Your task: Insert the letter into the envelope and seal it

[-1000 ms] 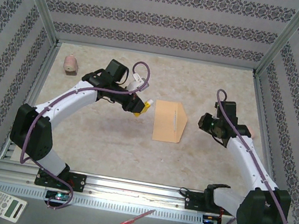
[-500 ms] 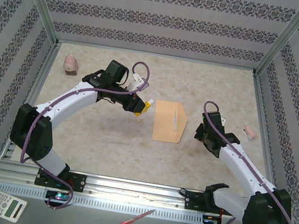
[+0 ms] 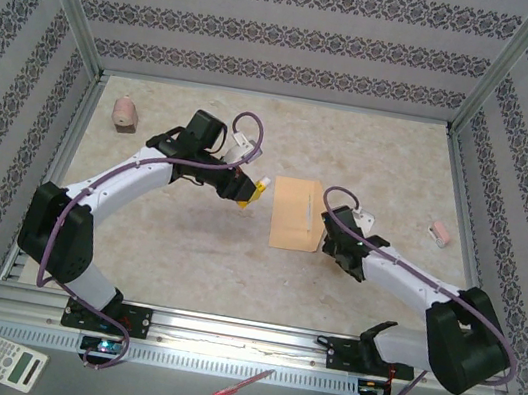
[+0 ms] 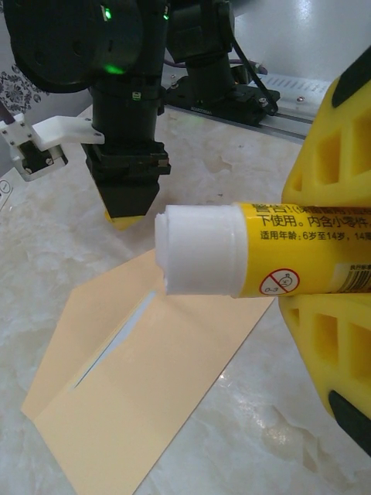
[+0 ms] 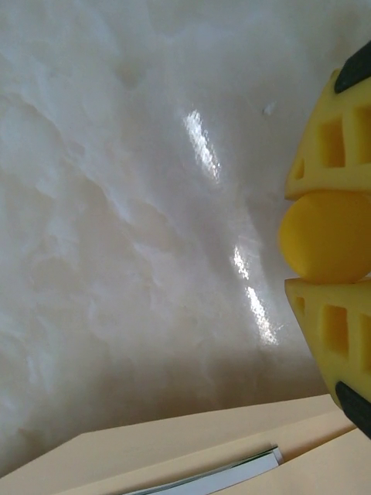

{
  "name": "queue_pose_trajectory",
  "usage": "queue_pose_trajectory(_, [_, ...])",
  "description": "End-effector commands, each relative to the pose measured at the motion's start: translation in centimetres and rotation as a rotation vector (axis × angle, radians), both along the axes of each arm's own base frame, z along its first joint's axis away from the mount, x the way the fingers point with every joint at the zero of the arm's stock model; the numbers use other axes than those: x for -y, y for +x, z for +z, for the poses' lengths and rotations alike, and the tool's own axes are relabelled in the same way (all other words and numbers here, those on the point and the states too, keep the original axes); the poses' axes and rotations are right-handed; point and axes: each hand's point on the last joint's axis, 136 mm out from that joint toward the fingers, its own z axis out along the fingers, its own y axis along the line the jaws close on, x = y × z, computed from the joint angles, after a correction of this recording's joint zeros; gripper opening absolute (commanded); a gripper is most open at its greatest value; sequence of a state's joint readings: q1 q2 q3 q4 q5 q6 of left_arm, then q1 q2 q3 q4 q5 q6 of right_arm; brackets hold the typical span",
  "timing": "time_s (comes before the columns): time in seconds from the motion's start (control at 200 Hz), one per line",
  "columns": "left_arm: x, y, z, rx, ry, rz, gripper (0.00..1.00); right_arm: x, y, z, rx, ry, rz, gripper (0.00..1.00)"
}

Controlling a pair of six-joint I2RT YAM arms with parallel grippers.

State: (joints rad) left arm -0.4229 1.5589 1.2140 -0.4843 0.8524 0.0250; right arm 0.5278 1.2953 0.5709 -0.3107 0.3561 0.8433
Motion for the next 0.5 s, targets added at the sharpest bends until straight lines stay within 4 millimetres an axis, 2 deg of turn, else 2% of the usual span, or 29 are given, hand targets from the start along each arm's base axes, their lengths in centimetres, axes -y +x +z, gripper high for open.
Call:
queue_pose_trajectory(0.0, [-0.2,0.2,1.2,0.046,-0.027,0.007,0.0,-0.2,0.9,-0.1,0.042,-0.001,-0.031,0.21])
queue_pose_trajectory(0.225, [-0.1,0.2,1.0,0.041,-0.029,0.011,0.0,-0.6,0.7,-1.4,0.014,-0.002,-0.029,0.25])
queue_pose_trajectory(0.5, [-0.1,0.2,0.8,0.034,-0.029,0.009,0.0,-0.7,0.5,-1.7,0.013,-0.009,-0.026,0.3])
